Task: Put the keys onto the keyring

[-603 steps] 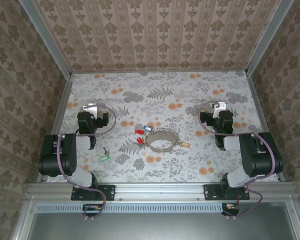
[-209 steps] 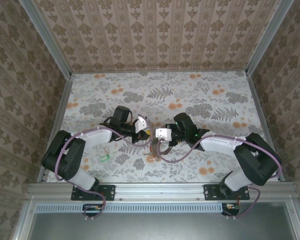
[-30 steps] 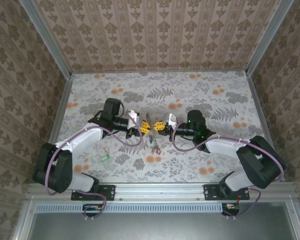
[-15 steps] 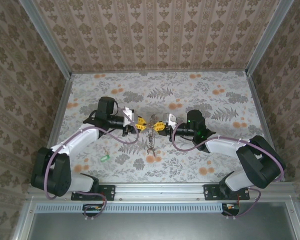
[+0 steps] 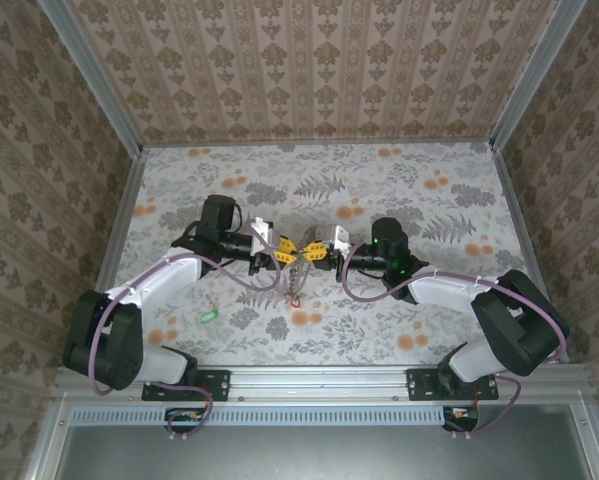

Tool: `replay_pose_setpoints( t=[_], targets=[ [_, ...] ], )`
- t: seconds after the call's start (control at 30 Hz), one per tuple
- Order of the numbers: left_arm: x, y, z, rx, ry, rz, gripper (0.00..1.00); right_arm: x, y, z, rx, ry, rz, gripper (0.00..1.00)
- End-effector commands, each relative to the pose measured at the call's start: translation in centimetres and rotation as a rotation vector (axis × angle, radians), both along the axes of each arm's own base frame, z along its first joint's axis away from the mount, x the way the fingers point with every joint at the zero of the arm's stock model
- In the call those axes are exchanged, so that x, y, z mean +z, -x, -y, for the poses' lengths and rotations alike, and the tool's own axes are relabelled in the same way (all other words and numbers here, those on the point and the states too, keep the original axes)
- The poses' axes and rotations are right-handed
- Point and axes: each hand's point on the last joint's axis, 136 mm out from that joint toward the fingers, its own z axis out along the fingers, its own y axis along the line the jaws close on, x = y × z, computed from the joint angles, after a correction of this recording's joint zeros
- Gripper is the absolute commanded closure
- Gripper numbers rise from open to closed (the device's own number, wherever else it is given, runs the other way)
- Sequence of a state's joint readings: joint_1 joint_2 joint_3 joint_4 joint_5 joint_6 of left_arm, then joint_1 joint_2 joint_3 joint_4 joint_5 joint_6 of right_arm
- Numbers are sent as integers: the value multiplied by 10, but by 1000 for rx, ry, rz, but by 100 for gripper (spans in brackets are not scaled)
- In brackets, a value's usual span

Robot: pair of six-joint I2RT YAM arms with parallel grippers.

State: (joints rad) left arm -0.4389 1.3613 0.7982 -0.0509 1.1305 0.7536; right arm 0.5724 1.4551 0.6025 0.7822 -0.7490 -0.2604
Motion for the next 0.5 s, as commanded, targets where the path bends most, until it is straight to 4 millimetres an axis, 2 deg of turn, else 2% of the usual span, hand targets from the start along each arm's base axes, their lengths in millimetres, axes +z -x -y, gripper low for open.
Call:
replay_pose_setpoints(
  t=[0.0, 0.07, 0.13, 0.27, 0.37, 0.4, 0.47],
  targets=[
    [3, 6, 5, -45, 30, -24, 79, 18, 4, -6, 38, -43, 47, 100],
    [3, 7, 5, -52, 34, -28, 81, 17, 4, -6, 39, -43, 46, 100],
    [1, 18, 11, -94, 33, -38, 81, 16, 3, -7, 38, -41, 41, 100],
    [1, 21, 11, -109, 33, -46, 84, 15, 2, -7, 38, -38, 43, 100],
    [1, 19, 11, -98, 24, -39, 92, 15, 3, -7, 38, -36, 46, 100],
    [1, 18, 11, -92, 19, -36, 98, 14, 2, -7, 37, -37, 46, 100],
    [0, 17, 10, -84, 10, -25, 100, 14, 2, -6, 34, -37, 48, 100]
  ],
)
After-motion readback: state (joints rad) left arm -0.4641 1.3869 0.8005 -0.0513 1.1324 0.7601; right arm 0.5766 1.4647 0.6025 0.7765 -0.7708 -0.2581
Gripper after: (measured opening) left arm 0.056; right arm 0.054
